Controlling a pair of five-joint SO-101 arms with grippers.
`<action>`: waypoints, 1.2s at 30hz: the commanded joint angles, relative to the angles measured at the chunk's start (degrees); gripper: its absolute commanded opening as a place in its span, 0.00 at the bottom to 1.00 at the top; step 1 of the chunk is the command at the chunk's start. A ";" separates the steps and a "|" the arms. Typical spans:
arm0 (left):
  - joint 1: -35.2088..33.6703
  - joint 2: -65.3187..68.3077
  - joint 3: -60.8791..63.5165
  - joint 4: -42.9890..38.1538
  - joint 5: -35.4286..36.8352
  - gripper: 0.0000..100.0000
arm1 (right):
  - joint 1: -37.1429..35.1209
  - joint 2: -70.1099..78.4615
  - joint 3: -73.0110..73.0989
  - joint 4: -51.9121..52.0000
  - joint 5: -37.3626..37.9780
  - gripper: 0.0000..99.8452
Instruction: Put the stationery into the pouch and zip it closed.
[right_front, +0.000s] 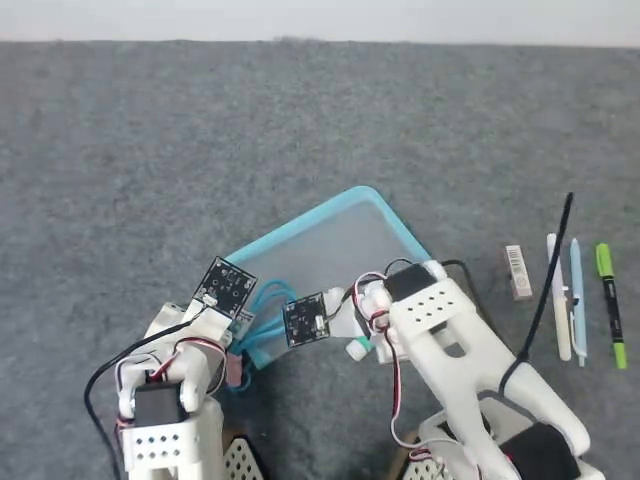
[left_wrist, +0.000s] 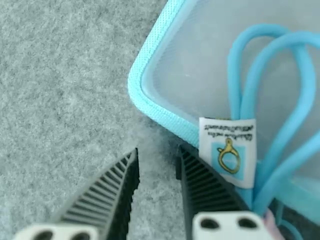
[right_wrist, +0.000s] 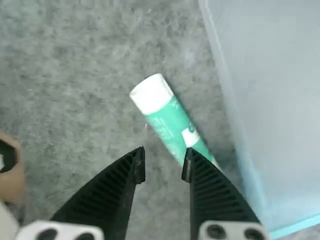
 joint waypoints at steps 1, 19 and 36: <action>-0.44 -1.41 -0.40 -0.26 -0.35 0.11 | -0.75 -2.68 0.88 -4.62 1.58 0.13; -0.44 -1.41 -0.40 -0.26 -0.35 0.11 | -0.31 2.42 2.02 -8.13 2.81 0.13; -0.44 -1.41 -0.40 -0.18 -0.35 0.11 | 8.31 6.55 2.02 -10.15 -11.60 0.01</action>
